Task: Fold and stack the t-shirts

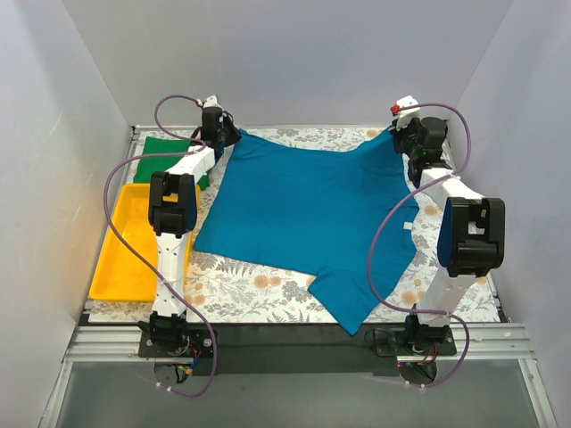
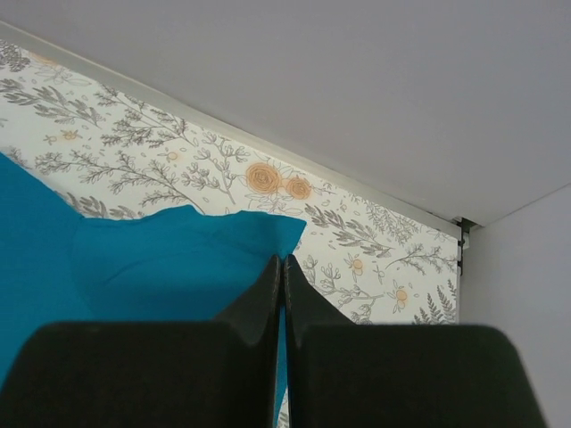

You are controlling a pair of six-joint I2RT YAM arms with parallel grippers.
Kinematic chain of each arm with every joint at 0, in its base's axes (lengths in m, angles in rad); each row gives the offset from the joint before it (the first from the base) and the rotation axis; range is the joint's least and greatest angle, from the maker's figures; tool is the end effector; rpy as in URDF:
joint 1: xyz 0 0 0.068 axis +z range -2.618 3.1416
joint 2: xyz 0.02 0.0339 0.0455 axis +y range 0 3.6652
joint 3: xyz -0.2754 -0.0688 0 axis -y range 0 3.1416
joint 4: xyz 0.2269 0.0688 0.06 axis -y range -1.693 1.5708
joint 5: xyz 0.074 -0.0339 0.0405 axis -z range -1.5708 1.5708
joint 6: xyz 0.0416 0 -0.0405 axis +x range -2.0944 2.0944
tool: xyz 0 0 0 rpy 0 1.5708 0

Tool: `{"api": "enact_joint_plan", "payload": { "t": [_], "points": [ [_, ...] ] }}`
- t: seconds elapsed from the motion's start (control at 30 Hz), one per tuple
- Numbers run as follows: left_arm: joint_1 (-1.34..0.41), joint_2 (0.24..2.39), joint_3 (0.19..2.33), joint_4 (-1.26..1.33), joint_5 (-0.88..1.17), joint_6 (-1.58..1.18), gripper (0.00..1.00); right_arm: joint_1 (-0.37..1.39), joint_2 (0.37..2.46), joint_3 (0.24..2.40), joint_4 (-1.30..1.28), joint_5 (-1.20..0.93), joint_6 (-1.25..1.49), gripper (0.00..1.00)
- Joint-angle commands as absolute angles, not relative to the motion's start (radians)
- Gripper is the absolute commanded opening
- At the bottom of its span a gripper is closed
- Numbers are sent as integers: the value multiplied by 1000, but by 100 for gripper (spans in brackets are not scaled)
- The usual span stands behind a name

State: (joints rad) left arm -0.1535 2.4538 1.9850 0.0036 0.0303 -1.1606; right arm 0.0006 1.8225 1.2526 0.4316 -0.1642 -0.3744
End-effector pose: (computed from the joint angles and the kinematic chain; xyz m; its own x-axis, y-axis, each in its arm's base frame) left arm 0.5588 -0.0877 0.1875 -0.3415 -0.8747 -0.3439 -0.3349 0.4552 -0.8250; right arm 0.4259 0.0071 0.2925 -0.0689 -0.3608 -0.9301 -0.2017 0.9181 -0.3412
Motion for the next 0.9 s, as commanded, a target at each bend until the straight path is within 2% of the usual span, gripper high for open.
{"api": "enact_joint_plan", "payload": {
  "t": [0.0, 0.37, 0.87],
  "points": [
    [-149, 2407, 1993, 38, 61, -1169, 0, -3, 1737, 1232, 460, -193, -336, 1],
    [-147, 2352, 1924, 51, 89, -1138, 0, -3, 1638, 1106, 439, -273, -295, 1],
    [-87, 2237, 1736, 146, 161, -1160, 0, -12, 1551, 993, 436, -204, -318, 1]
  ]
}}
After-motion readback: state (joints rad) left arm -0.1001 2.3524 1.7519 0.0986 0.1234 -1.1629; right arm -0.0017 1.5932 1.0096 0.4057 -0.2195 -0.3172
